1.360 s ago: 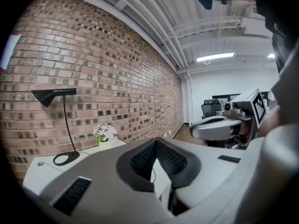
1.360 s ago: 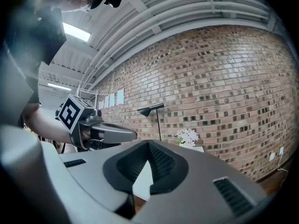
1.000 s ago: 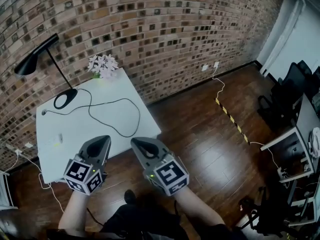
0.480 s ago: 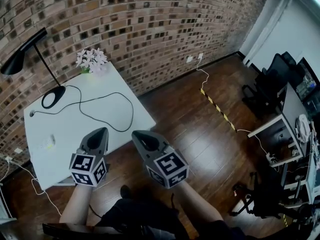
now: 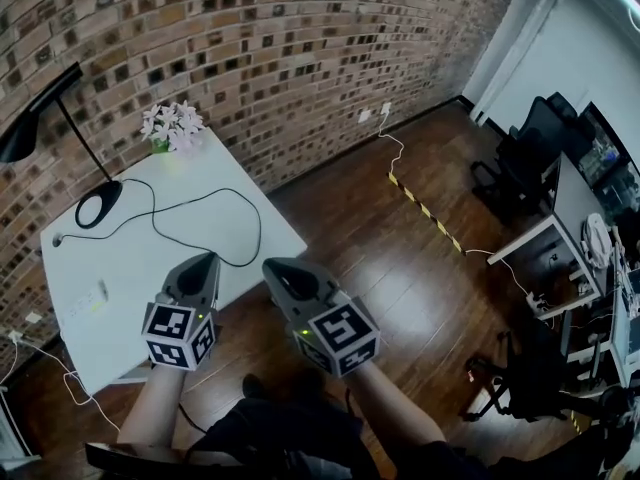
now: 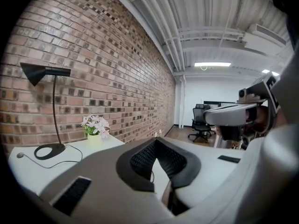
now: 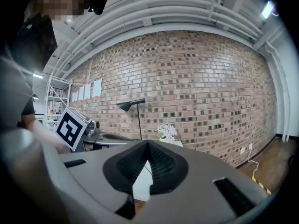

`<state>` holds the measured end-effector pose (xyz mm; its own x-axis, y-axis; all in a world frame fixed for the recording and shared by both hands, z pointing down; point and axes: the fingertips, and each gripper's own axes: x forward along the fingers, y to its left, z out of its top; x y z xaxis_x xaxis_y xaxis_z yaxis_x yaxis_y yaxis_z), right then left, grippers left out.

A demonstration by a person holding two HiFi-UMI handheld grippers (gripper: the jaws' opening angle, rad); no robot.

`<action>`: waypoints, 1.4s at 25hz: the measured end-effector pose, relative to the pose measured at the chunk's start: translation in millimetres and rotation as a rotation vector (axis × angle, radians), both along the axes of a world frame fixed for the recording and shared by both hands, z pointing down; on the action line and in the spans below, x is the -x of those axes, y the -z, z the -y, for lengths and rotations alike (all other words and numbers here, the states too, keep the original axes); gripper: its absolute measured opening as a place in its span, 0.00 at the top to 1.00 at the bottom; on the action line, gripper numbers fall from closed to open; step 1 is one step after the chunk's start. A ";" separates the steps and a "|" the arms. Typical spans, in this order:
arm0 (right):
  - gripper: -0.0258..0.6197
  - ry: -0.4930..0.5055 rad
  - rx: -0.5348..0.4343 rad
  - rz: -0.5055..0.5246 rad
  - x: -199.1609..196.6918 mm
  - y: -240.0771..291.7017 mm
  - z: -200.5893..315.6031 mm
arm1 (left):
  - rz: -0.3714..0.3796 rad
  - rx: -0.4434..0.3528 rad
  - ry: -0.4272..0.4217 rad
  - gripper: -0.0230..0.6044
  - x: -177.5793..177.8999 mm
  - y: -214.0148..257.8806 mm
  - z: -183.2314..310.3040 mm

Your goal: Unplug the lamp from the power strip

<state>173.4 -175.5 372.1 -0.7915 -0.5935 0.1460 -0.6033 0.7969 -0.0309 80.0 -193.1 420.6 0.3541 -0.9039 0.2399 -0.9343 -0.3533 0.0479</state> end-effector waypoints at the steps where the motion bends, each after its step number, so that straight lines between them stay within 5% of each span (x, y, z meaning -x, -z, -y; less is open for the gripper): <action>1: 0.96 -0.005 0.004 0.001 -3.7 0.5 0.0 | 0.007 0.000 -0.005 0.96 -3.1 1.0 0.4; 6: 0.96 -0.082 -0.001 0.028 -37.6 5.9 15.3 | -0.008 -0.016 0.025 0.97 -13.2 14.8 13.2; 15: 0.96 -0.067 -0.017 0.061 -95.6 14.2 38.2 | 0.054 -0.037 0.035 0.96 -70.6 22.1 27.2; 35: 0.96 -0.032 -0.020 0.086 -184.4 13.6 66.4 | 0.049 -0.052 0.043 0.96 -165.7 31.7 59.4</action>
<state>357.8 -241.9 358.5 -0.7810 -0.6210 0.0664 -0.6244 0.7781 -0.0684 245.7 -252.5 388.8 0.3040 -0.9297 0.2078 -0.9493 -0.3139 -0.0155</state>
